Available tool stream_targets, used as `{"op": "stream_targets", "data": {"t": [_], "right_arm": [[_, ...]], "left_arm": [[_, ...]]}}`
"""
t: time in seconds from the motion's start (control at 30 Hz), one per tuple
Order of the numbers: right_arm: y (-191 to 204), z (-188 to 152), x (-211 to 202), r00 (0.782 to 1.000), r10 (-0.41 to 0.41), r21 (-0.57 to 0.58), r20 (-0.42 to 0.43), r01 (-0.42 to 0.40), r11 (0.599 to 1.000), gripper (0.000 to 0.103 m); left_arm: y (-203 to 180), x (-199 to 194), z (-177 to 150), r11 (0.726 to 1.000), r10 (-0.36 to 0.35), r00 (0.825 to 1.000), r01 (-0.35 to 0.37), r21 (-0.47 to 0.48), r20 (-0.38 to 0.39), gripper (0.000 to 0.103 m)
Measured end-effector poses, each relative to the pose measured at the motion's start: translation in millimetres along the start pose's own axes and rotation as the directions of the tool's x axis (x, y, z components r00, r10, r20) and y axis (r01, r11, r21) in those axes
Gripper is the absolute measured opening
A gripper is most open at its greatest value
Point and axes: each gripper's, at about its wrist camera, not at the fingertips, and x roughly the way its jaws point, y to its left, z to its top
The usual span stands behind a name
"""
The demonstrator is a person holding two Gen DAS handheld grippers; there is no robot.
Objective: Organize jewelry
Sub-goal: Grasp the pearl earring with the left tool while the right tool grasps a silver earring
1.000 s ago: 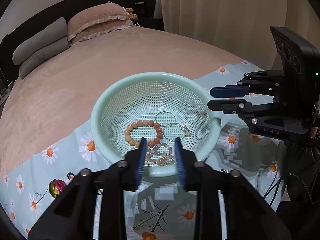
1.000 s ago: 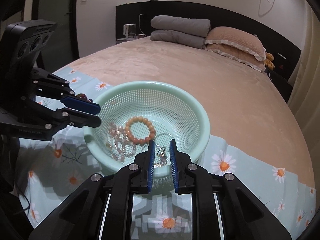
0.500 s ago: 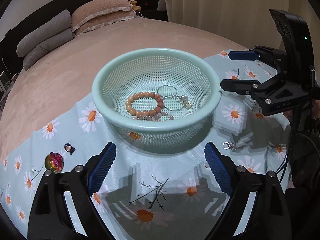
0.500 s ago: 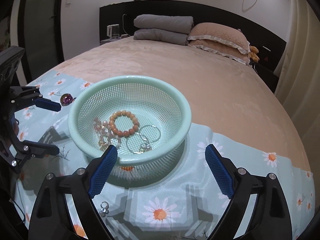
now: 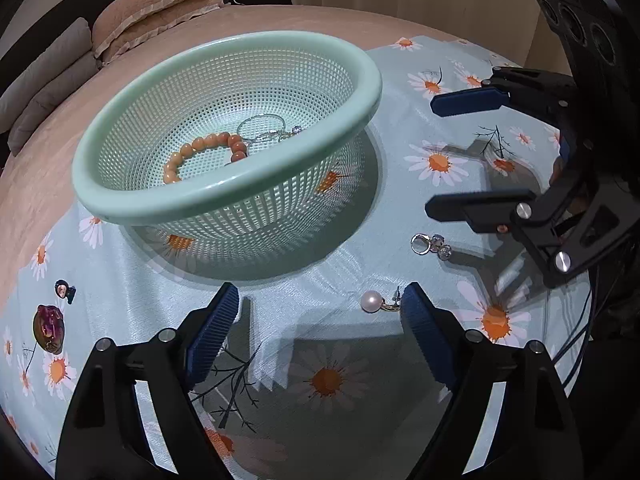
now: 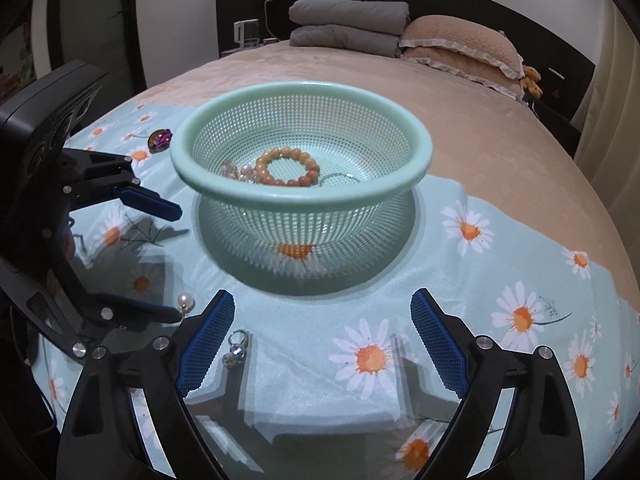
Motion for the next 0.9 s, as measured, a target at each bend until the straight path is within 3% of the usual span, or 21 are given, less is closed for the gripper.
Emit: {"op": "stream_targets", "data": {"t": [0.13, 0.33, 0.4, 0.47, 0.63, 0.7, 0.9], "right_arm": [[10, -11, 6, 1.0, 0.013, -0.009, -0.023, -0.013, 1.0, 0.079], [23, -24, 14, 0.996, 0.078, -0.024, -0.049, -0.079, 0.997, 0.039], [28, -24, 13, 0.993, 0.108, -0.052, -0.05, -0.111, 0.992, 0.019], [34, -23, 13, 0.989, 0.137, -0.078, -0.054, -0.141, 0.987, 0.009], [35, -24, 12, 0.988, 0.144, -0.085, -0.051, -0.148, 0.985, 0.008], [36, -24, 12, 0.989, 0.142, -0.091, -0.052, -0.146, 0.985, 0.008], [32, -26, 14, 0.985, 0.165, -0.074, -0.053, -0.169, 0.983, 0.008]], "left_arm": [[-3, 4, -2, 1.0, -0.009, 1.0, 0.009, -0.001, -0.009, 0.069], [-6, 7, -5, 1.0, -0.025, 1.0, 0.025, 0.002, -0.006, 0.055], [-7, 6, -6, 0.999, -0.039, 0.999, 0.039, 0.004, -0.004, 0.045], [-9, 7, -7, 0.999, -0.048, 0.999, 0.048, 0.003, -0.009, 0.042], [-9, 7, -7, 0.999, -0.054, 0.998, 0.054, 0.004, -0.013, 0.034], [-9, 7, -8, 0.998, -0.066, 0.998, 0.066, 0.005, -0.009, 0.022], [-4, 9, -11, 0.993, -0.109, 0.994, 0.11, -0.039, 0.013, 0.021]]}}
